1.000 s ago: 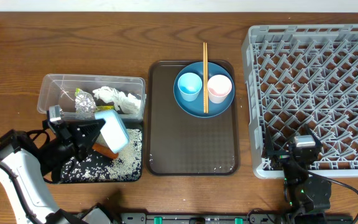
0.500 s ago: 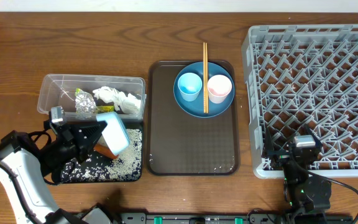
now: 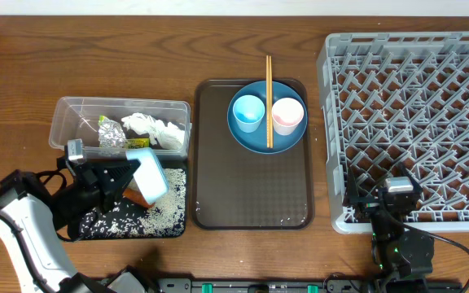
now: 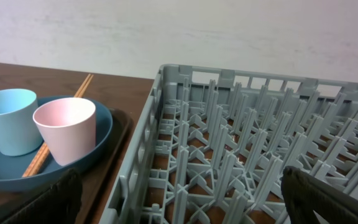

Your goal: Sort waste into correct bins and load items into the dishwasher rack

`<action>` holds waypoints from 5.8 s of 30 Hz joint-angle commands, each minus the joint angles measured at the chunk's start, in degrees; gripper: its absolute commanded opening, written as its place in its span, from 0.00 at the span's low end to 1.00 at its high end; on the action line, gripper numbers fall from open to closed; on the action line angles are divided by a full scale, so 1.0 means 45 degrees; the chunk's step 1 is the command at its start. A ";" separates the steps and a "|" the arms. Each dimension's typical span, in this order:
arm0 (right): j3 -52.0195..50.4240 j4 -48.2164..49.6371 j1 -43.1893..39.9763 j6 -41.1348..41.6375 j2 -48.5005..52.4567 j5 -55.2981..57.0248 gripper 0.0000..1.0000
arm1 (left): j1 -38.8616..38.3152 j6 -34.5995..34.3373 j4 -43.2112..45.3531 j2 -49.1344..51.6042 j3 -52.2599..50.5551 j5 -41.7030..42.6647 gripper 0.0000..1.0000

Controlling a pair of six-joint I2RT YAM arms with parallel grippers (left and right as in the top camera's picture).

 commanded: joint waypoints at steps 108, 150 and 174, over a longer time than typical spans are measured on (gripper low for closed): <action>-0.0015 -0.0049 -0.0073 -0.0068 -0.0019 0.0092 0.99 | -1.9317 -1.1317 0.8097 0.1928 0.1535 -1.7510 0.06; -0.0015 -0.0049 -0.0073 -0.0068 -0.0019 0.0087 0.99 | -1.8510 -1.1259 0.7800 -0.2934 0.2361 -2.1493 0.71; -0.0015 -0.0049 -0.0073 -0.0068 -0.0019 0.0092 0.99 | -1.6942 -1.0977 0.6067 -0.4590 0.2351 -2.1891 0.95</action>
